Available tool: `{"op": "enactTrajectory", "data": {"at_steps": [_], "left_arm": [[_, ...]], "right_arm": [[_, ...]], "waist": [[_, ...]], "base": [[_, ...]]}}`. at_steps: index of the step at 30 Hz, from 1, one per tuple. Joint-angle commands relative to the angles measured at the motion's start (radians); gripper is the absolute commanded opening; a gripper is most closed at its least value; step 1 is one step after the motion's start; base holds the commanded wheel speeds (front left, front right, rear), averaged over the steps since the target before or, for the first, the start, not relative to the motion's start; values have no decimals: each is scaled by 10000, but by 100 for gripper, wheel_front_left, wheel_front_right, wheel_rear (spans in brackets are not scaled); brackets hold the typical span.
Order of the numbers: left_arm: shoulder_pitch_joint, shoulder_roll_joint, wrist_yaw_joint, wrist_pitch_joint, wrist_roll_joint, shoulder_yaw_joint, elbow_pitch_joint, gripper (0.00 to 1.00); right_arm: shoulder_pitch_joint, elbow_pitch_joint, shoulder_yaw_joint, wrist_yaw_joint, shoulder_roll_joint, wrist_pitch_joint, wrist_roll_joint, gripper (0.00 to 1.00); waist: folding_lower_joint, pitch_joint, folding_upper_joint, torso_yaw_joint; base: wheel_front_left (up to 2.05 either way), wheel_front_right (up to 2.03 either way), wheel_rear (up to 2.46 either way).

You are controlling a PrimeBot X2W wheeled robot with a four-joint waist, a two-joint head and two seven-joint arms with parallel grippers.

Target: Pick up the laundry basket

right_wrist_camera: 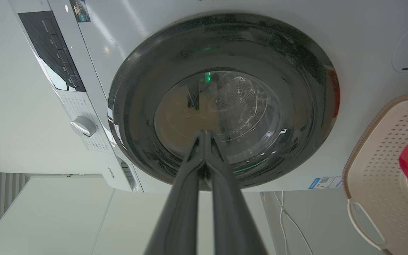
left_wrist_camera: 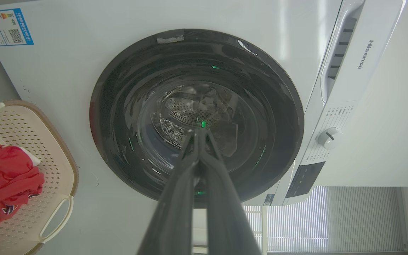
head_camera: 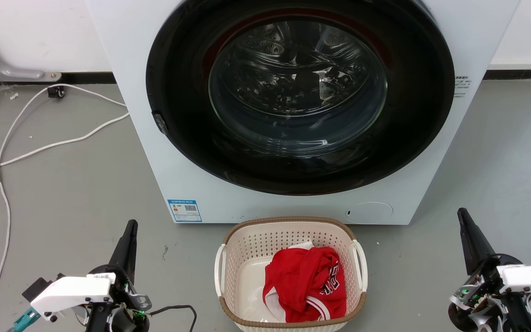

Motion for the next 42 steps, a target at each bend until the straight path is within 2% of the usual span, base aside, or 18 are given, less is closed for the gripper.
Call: {"op": "enactTrajectory", "data": {"at_steps": [1,37,38,42], "left_arm": [[-103,-3,-2,32,30,12,6,0],[-103,-3,-2,32,30,10,6,0],[15,-2,-2,-7,-2,-4,19,100],[335,-52,0,-30,-5,-54,363,100]], "right_arm": [[-134,11,7,31,42,15,-11,0],[-134,10,7,31,42,15,-11,0],[15,17,-1,0,2,-7,-3,100],[328,332,13,-2,6,-17,-7,100]], "waist": [[0,0,-1,0],[0,0,-1,0],[0,1,-1,0],[0,2,-1,-1]], "base": [[0,0,0],[0,0,0],[0,0,0],[0,0,0]]}}
